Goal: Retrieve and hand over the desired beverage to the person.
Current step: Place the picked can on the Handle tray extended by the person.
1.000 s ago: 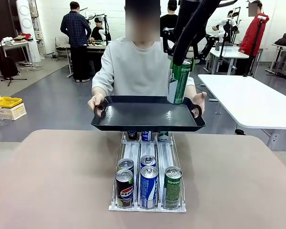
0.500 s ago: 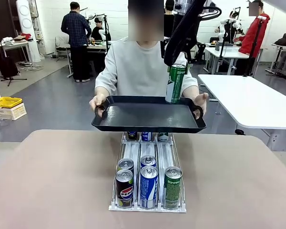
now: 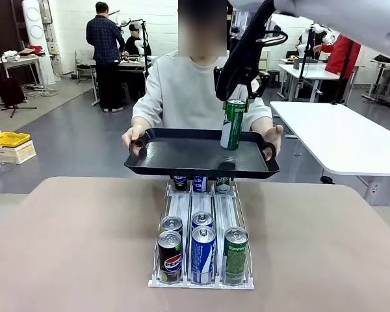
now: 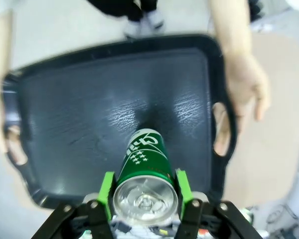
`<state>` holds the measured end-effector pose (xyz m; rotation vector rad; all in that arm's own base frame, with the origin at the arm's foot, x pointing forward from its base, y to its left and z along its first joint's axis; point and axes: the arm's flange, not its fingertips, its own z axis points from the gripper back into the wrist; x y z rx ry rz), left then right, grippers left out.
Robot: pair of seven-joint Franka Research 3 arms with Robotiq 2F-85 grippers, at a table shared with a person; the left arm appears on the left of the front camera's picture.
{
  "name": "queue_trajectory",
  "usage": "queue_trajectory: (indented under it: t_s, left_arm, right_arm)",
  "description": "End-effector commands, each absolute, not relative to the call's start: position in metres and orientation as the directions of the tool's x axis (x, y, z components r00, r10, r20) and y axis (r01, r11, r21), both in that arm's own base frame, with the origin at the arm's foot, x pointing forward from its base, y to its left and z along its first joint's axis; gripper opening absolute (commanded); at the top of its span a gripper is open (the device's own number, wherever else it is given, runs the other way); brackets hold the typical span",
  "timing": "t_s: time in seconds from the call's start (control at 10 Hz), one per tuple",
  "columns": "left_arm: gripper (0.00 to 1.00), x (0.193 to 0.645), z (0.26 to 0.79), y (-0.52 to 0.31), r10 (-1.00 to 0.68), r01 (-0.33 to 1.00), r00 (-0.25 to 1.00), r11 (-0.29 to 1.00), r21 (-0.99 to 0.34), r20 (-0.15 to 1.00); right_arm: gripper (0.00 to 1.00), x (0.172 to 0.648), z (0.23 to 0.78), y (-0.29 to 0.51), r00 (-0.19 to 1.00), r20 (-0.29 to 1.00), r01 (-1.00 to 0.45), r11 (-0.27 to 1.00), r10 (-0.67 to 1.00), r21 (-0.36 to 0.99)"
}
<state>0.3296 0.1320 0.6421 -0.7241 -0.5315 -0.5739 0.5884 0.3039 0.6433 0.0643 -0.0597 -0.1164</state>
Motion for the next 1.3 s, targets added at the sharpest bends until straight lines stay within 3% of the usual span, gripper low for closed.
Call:
queue_trajectory:
  t_s: [0.0, 0.6, 0.7, 0.8, 1.2]
  left_arm:
    - [1.0, 0.33, 0.644, 0.133, -0.298, 0.664, 0.706, 0.593, -0.455, 0.643]
    - [1.0, 0.33, 0.644, 0.133, -0.298, 0.664, 0.706, 0.593, -0.455, 0.643]
    - [1.0, 0.33, 0.644, 0.133, -0.298, 0.664, 0.706, 0.593, -0.455, 0.643]
    - [1.0, 0.33, 0.644, 0.133, -0.298, 0.664, 0.706, 0.593, -0.455, 0.643]
    - [1.0, 0.33, 0.644, 0.133, -0.298, 0.664, 0.706, 0.593, -0.455, 0.643]
  right_arm:
    - [0.58, 0.606, 0.653, 0.315, 0.994, 0.065, 0.088, 0.996, -0.089, 0.023]
    - [0.58, 0.611, 0.628, 0.32, 0.998, 0.037, 0.056, 0.998, -0.055, -0.021]
    - [0.93, 0.61, 0.63, 0.32, 0.998, 0.035, 0.055, 0.998, -0.055, -0.01]
    - [1.0, 0.608, 0.632, 0.32, 0.998, 0.041, 0.05, 0.999, -0.05, -0.005]
    - [1.0, 0.601, 0.641, 0.319, 0.999, 0.042, 0.024, 1.0, -0.025, 0.016]
